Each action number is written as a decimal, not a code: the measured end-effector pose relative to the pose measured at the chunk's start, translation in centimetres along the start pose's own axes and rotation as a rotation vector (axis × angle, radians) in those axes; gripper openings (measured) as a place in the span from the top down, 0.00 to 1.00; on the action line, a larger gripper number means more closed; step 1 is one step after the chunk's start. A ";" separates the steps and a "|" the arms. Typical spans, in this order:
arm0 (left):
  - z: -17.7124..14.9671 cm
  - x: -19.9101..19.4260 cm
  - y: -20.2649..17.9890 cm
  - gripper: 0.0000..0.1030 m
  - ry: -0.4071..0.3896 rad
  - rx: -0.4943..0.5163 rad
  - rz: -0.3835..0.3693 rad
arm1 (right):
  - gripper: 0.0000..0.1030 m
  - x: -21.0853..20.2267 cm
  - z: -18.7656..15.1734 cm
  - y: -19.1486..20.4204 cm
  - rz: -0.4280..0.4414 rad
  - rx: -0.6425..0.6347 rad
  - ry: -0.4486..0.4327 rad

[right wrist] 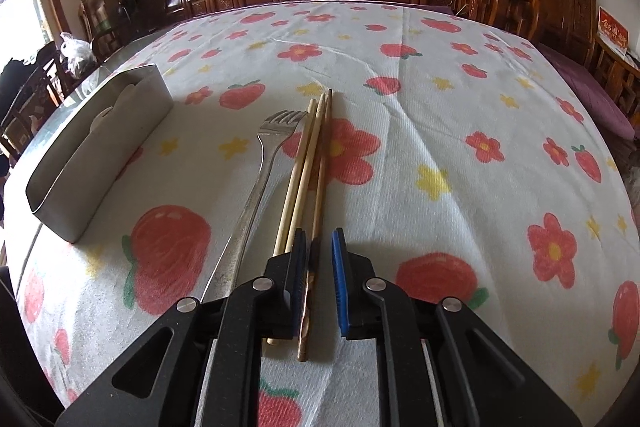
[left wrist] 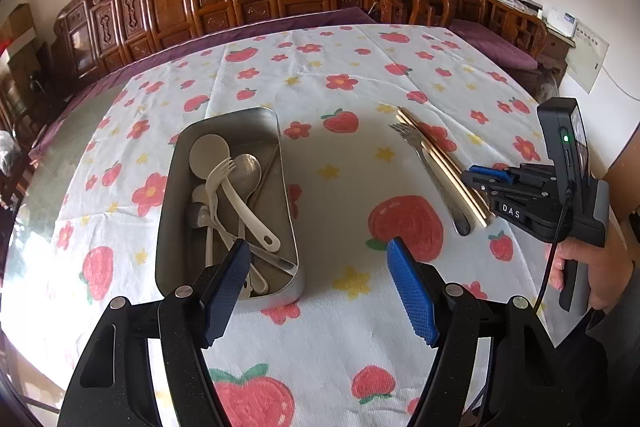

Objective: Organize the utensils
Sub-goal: 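Move the right tool to the wooden chopsticks and grasp one chopstick, then grasp the steel fork with the left tool while the right tool holds the chopstick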

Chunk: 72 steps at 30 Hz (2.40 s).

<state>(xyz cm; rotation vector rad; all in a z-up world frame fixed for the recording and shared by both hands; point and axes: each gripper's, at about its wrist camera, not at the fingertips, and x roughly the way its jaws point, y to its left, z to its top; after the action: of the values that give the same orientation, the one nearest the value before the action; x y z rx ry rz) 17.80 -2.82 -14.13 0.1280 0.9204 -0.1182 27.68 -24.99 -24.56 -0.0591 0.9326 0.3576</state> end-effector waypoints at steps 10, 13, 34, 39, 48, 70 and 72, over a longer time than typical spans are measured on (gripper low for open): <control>1.0 0.9 -1.2 0.34 -0.004 0.018 0.006 | 0.94 -0.4 -0.1 -0.6 -0.016 -0.008 0.031; 1.6 1.7 -1.9 0.34 -0.002 0.013 0.000 | 0.94 -1.0 0.0 -1.1 -0.016 0.002 0.015; 6.3 10.8 -9.8 0.34 0.048 0.082 -0.044 | 0.94 -4.7 2.3 -5.6 0.018 0.098 -0.144; 6.8 13.0 -10.6 0.36 0.076 0.094 -0.038 | 0.94 -4.9 2.4 -6.1 0.012 0.101 -0.149; 6.7 14.4 -10.9 0.68 0.122 0.101 -0.045 | 0.94 -4.5 2.6 -5.8 0.027 0.103 -0.145; 4.3 12.5 -9.6 0.93 0.149 0.118 -0.082 | 0.94 -4.5 2.8 -4.7 0.046 0.074 -0.141; 4.1 12.0 -9.3 0.93 0.142 0.116 -0.083 | 0.94 -4.5 2.8 -4.6 0.049 0.073 -0.141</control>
<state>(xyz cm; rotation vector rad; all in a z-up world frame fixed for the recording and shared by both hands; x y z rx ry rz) 26.79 -13.17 -21.85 0.2079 1.0608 -0.2425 28.92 -29.99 -19.78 0.0557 0.8074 0.3682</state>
